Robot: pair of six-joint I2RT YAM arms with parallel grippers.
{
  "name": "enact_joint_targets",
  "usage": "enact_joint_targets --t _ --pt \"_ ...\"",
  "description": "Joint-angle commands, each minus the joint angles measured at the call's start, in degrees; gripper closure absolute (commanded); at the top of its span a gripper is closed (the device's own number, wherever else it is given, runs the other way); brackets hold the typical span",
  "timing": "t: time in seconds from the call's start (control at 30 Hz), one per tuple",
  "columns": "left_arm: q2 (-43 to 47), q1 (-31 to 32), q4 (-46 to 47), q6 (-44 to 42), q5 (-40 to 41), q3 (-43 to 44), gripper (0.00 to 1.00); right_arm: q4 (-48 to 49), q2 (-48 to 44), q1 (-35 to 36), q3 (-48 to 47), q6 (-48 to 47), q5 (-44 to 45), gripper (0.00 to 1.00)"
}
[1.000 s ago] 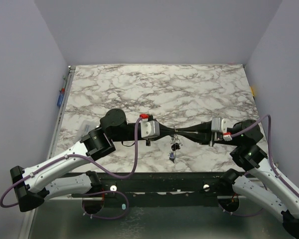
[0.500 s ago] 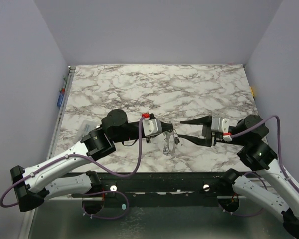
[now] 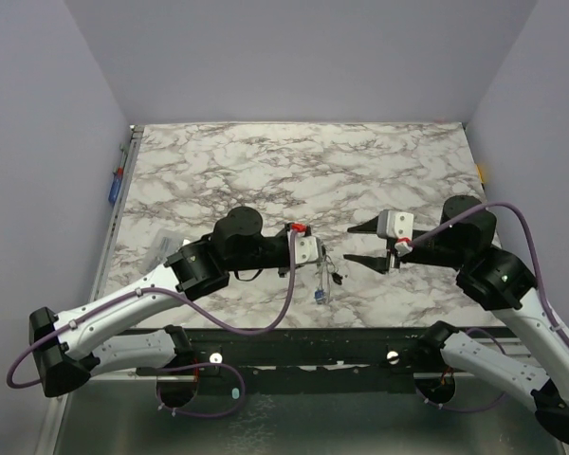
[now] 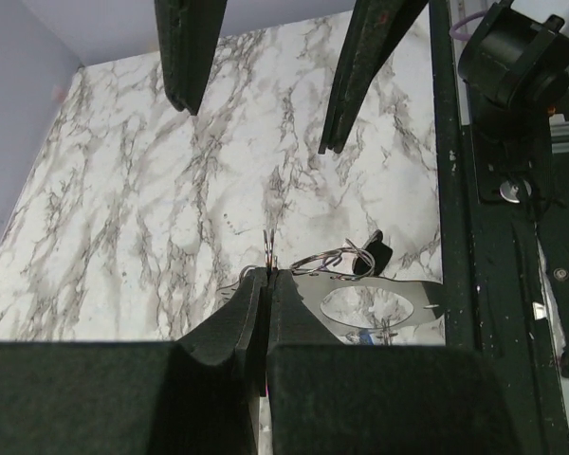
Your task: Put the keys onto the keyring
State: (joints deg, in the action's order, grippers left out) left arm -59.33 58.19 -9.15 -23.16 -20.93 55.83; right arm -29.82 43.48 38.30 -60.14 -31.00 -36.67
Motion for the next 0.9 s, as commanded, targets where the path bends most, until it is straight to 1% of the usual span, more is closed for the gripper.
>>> enact_joint_targets --t 0.0,0.43,0.87 --pt "-0.7 0.1 -1.1 -3.5 -0.7 3.3 1.00 -9.4 2.8 0.4 -4.3 -1.2 0.9 0.42" --pt "-5.2 0.1 -4.9 -7.1 -5.0 5.8 1.00 -11.3 5.2 0.3 -5.1 0.3 0.2 0.41" --pt "-10.2 -0.1 -5.5 -6.4 -6.2 9.3 1.00 -12.4 7.2 0.4 -6.4 -0.4 0.5 0.44"
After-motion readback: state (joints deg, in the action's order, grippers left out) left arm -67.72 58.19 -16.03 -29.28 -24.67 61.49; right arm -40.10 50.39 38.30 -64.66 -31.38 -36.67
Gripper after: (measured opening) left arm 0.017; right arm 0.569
